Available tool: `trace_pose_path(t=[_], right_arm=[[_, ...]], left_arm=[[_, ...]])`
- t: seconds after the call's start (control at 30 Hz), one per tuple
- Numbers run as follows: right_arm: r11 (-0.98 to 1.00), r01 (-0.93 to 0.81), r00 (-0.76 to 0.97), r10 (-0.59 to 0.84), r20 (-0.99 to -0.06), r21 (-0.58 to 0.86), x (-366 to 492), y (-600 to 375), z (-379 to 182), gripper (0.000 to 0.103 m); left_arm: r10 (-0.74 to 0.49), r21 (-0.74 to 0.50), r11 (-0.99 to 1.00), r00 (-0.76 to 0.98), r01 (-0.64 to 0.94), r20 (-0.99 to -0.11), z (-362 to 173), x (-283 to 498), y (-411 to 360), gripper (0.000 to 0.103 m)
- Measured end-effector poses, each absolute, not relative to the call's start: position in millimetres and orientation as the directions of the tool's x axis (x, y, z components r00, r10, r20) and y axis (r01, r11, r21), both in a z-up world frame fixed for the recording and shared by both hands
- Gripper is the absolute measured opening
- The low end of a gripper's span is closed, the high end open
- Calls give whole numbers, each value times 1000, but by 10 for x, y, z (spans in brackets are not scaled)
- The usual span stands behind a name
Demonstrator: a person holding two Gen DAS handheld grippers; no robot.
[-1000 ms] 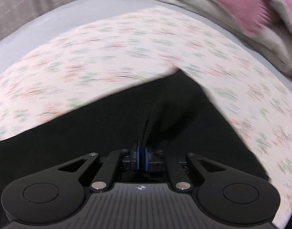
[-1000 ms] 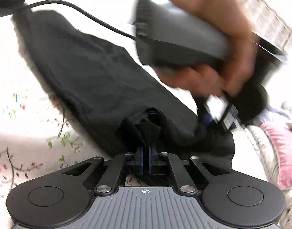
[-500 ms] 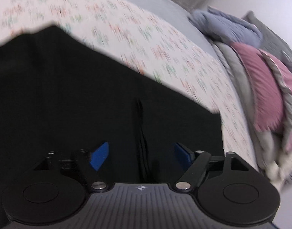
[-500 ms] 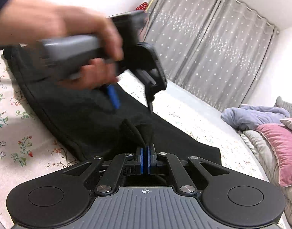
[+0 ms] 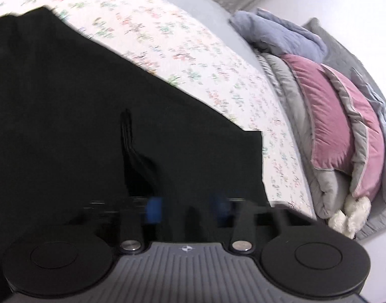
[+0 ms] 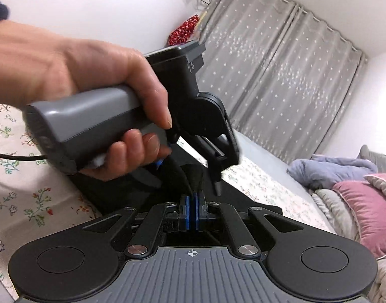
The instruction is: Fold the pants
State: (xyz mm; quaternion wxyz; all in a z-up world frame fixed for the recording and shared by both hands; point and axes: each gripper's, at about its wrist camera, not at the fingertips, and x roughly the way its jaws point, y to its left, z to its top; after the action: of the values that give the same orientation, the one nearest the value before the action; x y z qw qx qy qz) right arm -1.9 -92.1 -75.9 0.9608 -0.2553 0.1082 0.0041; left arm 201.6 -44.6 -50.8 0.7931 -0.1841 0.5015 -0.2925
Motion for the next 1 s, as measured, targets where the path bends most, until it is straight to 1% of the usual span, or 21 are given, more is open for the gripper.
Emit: trace_pose_path(t=[0.03,0.13,0.2,0.27,0.3,0.33,0.37,0.43,0.5,0.57,0.6,0.63,0.67,0.7,0.87,1.0], right_arm=[[868,-65,977,-46,-210,-492,-26,-919,-764,4],[864,-76,977,-33,-208,-497,-30,-906,-771,4],[857,-78,979,-32,-204,-510,-29,-865,-789,4],[844,-82,978,-34,-205,-531,-27,-832,-800,7],[833,-82,977,-40,-208,-547,-16,-810,-826,11],[821,-80,977,-48,-208,-565,10,-803,-851,20],[810,-80,976,-55,-212,-581,40,-801,-886,24],[785,-81,972,-75,-225,-614,91,-768,-977,42],[765,-82,968,-90,-233,-639,153,-746,-1073,46],[756,-104,962,-89,-259,-646,215,-730,-1144,40],[761,-118,958,-82,-275,-638,235,-726,-1163,34],[770,-122,956,-78,-282,-626,254,-727,-1158,13],[781,-113,957,-81,-279,-615,269,-730,-1135,6],[792,-104,960,-78,-269,-601,269,-737,-1098,3],[846,-68,975,-56,-215,-529,235,-742,-911,2],[875,-92,980,-5,-199,-474,210,-654,-800,2]], left_arm=[[-640,-566,768,335,300,-691,-483,2014,-461,15],[-605,-507,795,371,333,-705,-428,1957,-423,14],[-595,-496,803,381,331,-708,-420,1955,-404,14],[-586,-491,810,396,322,-707,-413,1951,-365,14],[-584,-492,811,400,315,-707,-414,1949,-350,14],[-582,-495,813,401,306,-708,-415,1954,-341,14],[-580,-497,815,400,300,-710,-416,1954,-321,14],[-577,-498,817,399,292,-713,-416,1946,-302,14],[-575,-499,818,397,287,-715,-410,1945,-305,14],[-572,-499,821,401,279,-716,-395,1951,-302,14],[-572,-500,821,402,277,-715,-386,1956,-293,14],[-572,-500,820,404,277,-714,-375,1955,-254,14],[-570,-498,822,407,277,-714,-363,1960,-245,14],[-568,-495,823,412,279,-713,-347,1966,-238,14],[-568,-477,823,433,308,-700,-234,2005,-162,14],[-572,-449,819,456,356,-682,-116,2021,-35,14]])
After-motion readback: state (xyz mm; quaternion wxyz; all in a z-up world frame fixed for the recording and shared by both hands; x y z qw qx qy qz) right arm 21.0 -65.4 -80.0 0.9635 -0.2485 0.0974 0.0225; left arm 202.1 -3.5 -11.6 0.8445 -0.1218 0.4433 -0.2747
